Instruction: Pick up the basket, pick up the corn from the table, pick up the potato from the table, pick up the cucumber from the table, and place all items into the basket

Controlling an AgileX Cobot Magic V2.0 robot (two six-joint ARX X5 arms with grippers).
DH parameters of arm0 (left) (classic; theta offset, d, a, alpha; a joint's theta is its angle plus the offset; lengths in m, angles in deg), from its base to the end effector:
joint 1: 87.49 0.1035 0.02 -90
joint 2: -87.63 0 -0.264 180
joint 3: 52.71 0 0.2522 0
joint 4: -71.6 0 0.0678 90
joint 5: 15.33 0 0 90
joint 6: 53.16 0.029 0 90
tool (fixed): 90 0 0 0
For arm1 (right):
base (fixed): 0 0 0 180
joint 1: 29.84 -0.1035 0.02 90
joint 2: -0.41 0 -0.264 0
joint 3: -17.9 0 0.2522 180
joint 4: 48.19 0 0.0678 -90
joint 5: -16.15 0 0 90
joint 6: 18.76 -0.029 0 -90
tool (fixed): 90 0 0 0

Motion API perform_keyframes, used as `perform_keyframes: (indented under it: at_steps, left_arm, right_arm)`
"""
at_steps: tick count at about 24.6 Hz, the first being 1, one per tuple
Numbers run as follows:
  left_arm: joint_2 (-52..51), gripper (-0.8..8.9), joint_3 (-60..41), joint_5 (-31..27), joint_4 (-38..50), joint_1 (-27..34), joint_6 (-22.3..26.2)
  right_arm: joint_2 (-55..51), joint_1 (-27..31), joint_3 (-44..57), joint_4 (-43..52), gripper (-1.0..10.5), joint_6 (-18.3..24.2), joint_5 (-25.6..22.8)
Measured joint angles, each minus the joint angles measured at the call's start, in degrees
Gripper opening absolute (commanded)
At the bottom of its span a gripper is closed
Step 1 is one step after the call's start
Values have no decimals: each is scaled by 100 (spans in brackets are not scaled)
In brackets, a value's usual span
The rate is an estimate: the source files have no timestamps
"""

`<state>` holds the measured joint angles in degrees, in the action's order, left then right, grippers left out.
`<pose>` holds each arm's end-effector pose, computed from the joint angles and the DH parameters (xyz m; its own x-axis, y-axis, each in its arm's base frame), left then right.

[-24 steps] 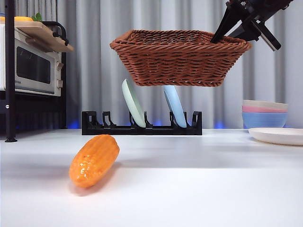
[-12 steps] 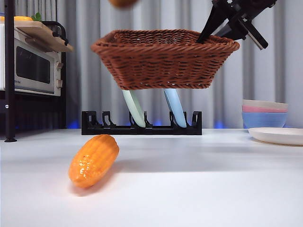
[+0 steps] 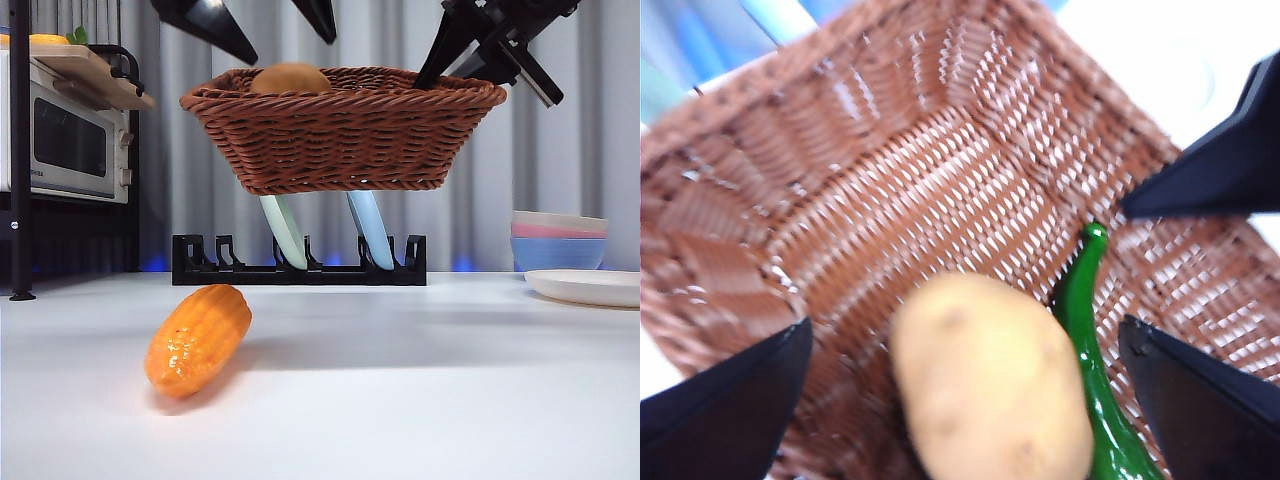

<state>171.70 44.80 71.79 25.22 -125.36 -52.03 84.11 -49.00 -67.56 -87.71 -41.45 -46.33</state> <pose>0.2529 -0.1948 0.3721 0.6925 -0.4749 -0.5431 0.5882 0.8076 0.0439 0.2951 0.1167 0.3164 0.5106 0.6666 -0.5431 -0.3638 0.7398 0.5660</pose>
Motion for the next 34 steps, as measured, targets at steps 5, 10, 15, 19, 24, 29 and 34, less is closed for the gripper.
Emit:
perform_keyframes:
  at_steps: [5, 10, 15, 19, 24, 29, 34]
  left_arm:
    - [-376, 575, 944, -2, -1530, -162, -4]
    - [-1394, 565, 1088, 2, -3296, -249, -170]
    - [-1705, 565, 828, 0, -4026, -295, -579]
    - [-1969, 565, 151, -2, -3943, -505, -970]
    - [-2079, 565, -1126, 0, -3235, -728, -1504]
    - [-1943, 565, -2417, 4, -1996, -872, -1980]
    - [-1445, 565, -3023, 4, -968, -855, -2249]
  right_arm:
    - [0, 15, 0, 4, -8, 0, 2]
    - [0, 275, 0, 7, -8, 0, 9]
    - [0, 501, 0, 7, -8, 0, 13]
    - [0, 662, 0, 7, -8, 4, 13]
    - [0, 839, 0, 7, -8, 2, 15]
    - [0, 955, 0, 7, -8, 4, 37]
    - [0, 1014, 0, 7, -8, 7, 35]
